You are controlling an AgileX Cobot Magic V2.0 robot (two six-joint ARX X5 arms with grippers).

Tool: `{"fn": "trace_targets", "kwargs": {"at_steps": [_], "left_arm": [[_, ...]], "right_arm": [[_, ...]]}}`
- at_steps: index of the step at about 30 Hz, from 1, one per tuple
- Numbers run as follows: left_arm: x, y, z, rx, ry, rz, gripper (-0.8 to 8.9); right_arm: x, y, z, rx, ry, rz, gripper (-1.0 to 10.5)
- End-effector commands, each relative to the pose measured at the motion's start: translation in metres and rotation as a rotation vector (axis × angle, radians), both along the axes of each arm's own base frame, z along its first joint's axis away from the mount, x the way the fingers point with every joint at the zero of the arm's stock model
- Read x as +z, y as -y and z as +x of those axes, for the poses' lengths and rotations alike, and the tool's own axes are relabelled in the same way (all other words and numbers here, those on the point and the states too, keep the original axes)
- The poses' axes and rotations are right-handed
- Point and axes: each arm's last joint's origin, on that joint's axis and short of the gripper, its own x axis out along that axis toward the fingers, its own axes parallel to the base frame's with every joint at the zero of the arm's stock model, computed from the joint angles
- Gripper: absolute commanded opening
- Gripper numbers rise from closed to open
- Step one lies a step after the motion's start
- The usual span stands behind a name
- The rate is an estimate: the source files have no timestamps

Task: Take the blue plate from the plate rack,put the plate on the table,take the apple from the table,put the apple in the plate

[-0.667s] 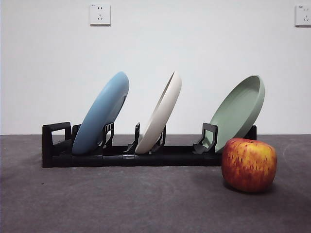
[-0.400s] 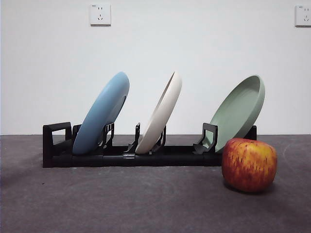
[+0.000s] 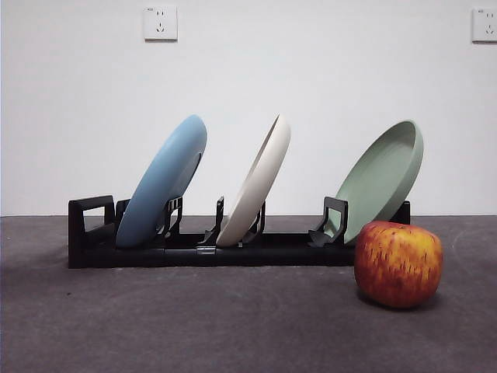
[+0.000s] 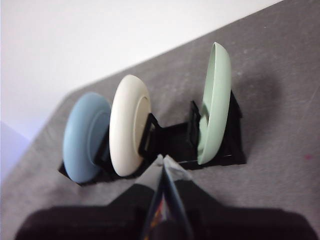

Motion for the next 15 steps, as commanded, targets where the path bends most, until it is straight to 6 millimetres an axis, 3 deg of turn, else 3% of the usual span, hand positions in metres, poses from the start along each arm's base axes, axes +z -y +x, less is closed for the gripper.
{"fn": "trace_targets", "kwargs": {"at_steps": [1,6,9,13,15], "left_arm": [[0.009,0.002,0.018,-0.05,-0.03,0.076,-0.06],[0.023,0.01,0.046,-0.119,-0.107,0.161,-0.04],[0.03,0.02,0.061,-0.178,-0.132,0.205,0.18],[0.033,0.036,0.079,-0.185,-0.15,0.251,2.29],[0.033,0.045,0.087,-0.18,-0.163,0.28,2.34]], "right_arm": [[0.017,-0.003,0.008,0.054,0.021,-0.131,0.0],[0.036,-0.01,0.025,0.178,-0.022,-0.188,0.1],[0.04,-0.014,0.039,0.185,-0.074,-0.204,1.6],[0.039,-0.018,0.053,0.198,-0.142,-0.212,2.9],[0.036,-0.02,0.058,0.215,-0.163,-0.207,2.9]]}}
